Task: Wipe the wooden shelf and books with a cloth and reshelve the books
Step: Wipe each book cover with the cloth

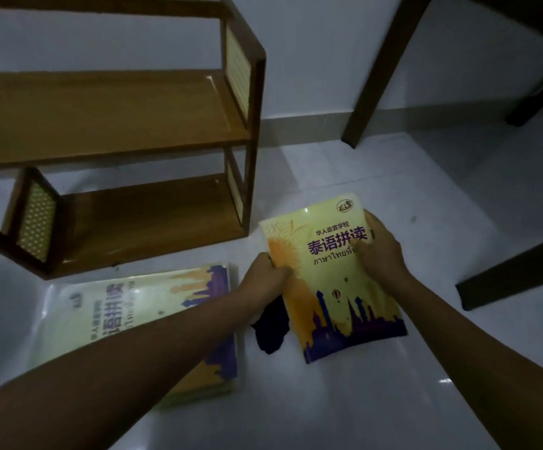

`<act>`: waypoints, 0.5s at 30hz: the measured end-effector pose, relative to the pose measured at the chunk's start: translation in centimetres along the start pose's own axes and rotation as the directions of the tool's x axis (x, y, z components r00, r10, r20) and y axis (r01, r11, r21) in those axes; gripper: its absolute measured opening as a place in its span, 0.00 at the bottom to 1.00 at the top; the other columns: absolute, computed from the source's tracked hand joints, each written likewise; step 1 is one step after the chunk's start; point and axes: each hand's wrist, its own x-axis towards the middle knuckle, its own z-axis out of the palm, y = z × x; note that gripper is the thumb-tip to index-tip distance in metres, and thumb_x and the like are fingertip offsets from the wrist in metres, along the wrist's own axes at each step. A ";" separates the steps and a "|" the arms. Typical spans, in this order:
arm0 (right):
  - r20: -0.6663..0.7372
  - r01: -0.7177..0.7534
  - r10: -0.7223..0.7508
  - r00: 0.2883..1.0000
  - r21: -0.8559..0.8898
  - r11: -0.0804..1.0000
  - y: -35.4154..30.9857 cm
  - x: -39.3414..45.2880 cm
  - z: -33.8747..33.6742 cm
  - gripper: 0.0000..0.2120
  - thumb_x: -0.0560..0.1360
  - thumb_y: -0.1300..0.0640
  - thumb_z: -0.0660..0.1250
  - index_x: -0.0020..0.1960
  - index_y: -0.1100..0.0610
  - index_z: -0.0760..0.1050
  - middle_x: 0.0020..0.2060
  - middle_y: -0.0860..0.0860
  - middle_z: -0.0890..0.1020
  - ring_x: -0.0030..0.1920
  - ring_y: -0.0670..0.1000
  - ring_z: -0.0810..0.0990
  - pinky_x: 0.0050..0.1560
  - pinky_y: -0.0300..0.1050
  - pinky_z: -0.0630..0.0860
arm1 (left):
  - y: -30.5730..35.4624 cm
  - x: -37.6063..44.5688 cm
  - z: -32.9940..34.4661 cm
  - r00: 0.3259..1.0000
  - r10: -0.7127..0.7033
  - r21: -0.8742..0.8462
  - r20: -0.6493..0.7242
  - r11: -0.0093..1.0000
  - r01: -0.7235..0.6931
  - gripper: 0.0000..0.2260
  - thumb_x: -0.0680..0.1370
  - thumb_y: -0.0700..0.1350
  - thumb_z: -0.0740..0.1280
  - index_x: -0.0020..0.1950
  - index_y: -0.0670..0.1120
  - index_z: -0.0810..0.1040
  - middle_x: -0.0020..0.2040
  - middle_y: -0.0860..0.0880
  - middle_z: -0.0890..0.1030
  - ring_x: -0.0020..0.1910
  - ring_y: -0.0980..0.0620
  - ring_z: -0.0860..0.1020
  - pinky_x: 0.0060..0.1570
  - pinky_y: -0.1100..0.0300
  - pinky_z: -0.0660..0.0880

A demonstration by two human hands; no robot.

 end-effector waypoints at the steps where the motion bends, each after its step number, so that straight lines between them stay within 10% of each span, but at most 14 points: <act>1: 0.015 -0.033 0.033 0.999 -0.021 0.999 1.1 0.9 0.6 0.26 0.76 0.65 0.61 0.72 0.50 0.65 0.50 0.49 0.79 0.46 0.50 0.76 0.36 0.36 0.69 | -0.4 1.0 0.7 0.999 -0.039 -0.038 0.014 0.998 0.039 0.07 0.76 0.34 0.61 0.48 0.38 0.78 0.46 0.37 0.81 0.45 0.40 0.81 0.48 0.47 0.79; 9: 0.110 -0.168 0.197 0.974 -0.233 0.958 6.1 4.6 4.4 0.26 0.77 0.60 0.60 0.73 0.58 0.61 0.59 0.59 0.77 0.58 0.61 0.76 0.53 0.49 0.74 | -1.8 3.4 0.6 0.997 0.055 0.246 0.056 0.967 -0.068 0.08 0.80 0.41 0.62 0.58 0.50 0.73 0.59 0.51 0.76 0.56 0.52 0.75 0.54 0.58 0.71; 11: 0.105 -0.060 0.107 0.989 -0.379 0.923 5.2 3.8 5.7 0.25 0.76 0.56 0.62 0.72 0.58 0.62 0.62 0.61 0.74 0.62 0.63 0.73 0.59 0.57 0.73 | -1.6 2.5 -1.6 0.977 0.198 0.424 0.079 0.880 -0.213 0.20 0.80 0.42 0.63 0.72 0.47 0.66 0.69 0.55 0.67 0.65 0.56 0.68 0.59 0.68 0.64; 15: 0.330 0.360 -0.258 0.908 -0.302 0.883 0.8 -3.1 9.9 0.30 0.79 0.50 0.60 0.77 0.55 0.55 0.77 0.58 0.57 0.76 0.58 0.55 0.75 0.56 0.56 | -3.2 -0.3 -7.9 0.953 0.281 0.670 0.117 0.686 -0.284 0.32 0.79 0.48 0.65 0.79 0.46 0.53 0.77 0.48 0.60 0.73 0.49 0.64 0.71 0.56 0.64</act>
